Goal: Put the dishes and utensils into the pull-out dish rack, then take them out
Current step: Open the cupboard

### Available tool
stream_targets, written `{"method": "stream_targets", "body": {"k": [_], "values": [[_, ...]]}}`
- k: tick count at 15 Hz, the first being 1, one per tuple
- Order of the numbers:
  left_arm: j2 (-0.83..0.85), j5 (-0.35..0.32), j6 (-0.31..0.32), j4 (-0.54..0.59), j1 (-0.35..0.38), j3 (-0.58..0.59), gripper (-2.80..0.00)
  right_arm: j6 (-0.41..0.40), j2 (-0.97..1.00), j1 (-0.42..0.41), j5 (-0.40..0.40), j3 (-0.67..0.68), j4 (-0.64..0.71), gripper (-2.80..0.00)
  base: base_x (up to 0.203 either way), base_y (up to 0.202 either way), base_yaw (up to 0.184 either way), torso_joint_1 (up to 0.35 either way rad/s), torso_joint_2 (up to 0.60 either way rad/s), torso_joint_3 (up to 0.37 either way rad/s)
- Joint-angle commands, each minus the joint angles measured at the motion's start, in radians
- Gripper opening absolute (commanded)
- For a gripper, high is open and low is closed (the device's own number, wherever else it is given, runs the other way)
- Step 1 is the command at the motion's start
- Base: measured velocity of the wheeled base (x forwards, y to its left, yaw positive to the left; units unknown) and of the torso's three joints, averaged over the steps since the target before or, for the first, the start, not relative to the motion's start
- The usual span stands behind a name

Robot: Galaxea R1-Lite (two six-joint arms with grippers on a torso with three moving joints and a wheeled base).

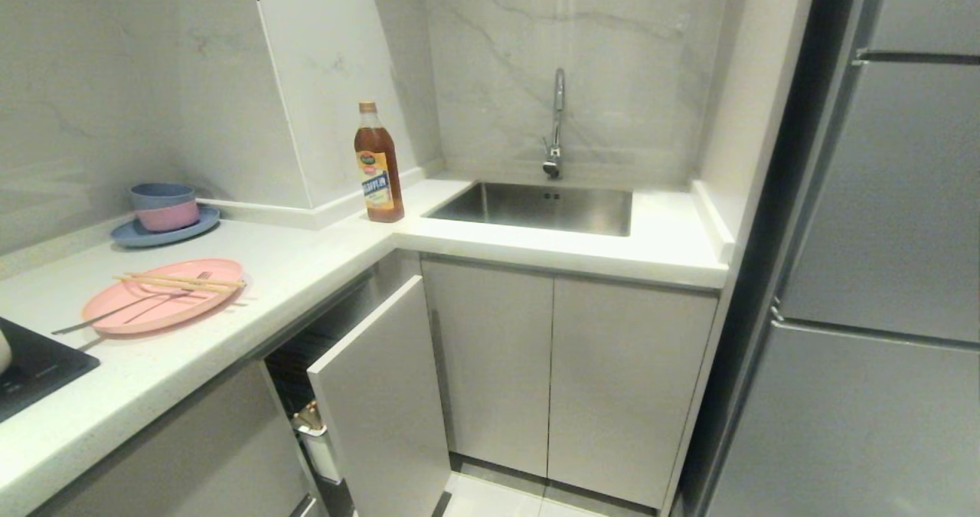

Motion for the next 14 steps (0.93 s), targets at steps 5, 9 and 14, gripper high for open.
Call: {"method": "stream_targets", "body": {"k": [5, 9, 14], "values": [[0.001, 0.001, -0.001, 0.0, 0.0, 0.0, -2.8, 0.0, 0.001, 0.0, 0.0, 0.0, 0.0, -2.8, 0.0, 0.0, 0.0, 0.0, 0.0, 0.0], [0.001, 0.001, -0.001, -0.001, 0.0, 0.0, -2.8, 0.0, 0.001, 0.0, -0.001, 0.0, 0.0, -2.8, 0.0, 0.0, 0.0, 0.0, 0.0, 0.0], [0.001, 0.001, 0.003, -0.001, 0.0, 0.0, -2.8, 0.0, 0.001, 0.0, 0.0, 0.0, 0.0, -2.8, 0.0, 0.0, 0.0, 0.0, 0.0, 0.0]]}}
